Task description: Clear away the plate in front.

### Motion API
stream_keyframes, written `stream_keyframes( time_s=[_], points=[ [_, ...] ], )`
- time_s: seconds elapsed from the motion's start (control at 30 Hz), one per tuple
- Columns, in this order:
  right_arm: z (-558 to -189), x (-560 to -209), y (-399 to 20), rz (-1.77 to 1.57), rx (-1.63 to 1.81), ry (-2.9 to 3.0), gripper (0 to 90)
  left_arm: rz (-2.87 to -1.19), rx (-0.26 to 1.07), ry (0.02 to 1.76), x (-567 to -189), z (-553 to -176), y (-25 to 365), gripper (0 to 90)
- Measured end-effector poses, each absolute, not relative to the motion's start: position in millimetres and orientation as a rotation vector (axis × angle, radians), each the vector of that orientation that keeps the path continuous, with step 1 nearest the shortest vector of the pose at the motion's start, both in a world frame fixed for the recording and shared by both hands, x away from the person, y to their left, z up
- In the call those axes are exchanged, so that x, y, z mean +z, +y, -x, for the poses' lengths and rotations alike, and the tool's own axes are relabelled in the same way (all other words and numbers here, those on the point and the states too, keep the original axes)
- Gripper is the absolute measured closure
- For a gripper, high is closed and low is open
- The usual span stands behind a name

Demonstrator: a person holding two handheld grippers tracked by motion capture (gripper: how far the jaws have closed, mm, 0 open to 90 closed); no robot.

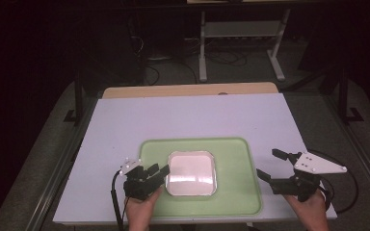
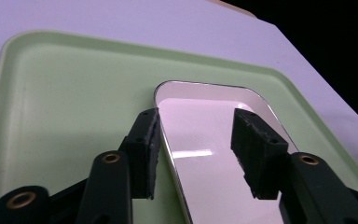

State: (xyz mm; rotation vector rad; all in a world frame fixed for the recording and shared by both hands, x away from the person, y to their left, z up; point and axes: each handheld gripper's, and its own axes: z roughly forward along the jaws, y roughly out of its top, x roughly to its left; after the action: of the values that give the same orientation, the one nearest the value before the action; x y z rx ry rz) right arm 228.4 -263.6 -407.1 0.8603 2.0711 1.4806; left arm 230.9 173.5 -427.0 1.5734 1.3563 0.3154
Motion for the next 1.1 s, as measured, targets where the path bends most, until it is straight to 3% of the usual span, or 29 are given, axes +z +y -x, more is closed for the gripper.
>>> stream_keyframes(
  time_s=[0.37,1.1],
  points=[
    [-228.0,-407.9,-263.4,-0.864,1.473,2.075,13.7,-1.626,0.309,1.235,-417.5,-230.1,175.8,38.1],
    [-230.1,-409.9,-261.8,-0.864,1.461,2.087,13.7,-1.671,0.353,1.106,-407.5,-219.8,195.1,28.3]
  ],
)
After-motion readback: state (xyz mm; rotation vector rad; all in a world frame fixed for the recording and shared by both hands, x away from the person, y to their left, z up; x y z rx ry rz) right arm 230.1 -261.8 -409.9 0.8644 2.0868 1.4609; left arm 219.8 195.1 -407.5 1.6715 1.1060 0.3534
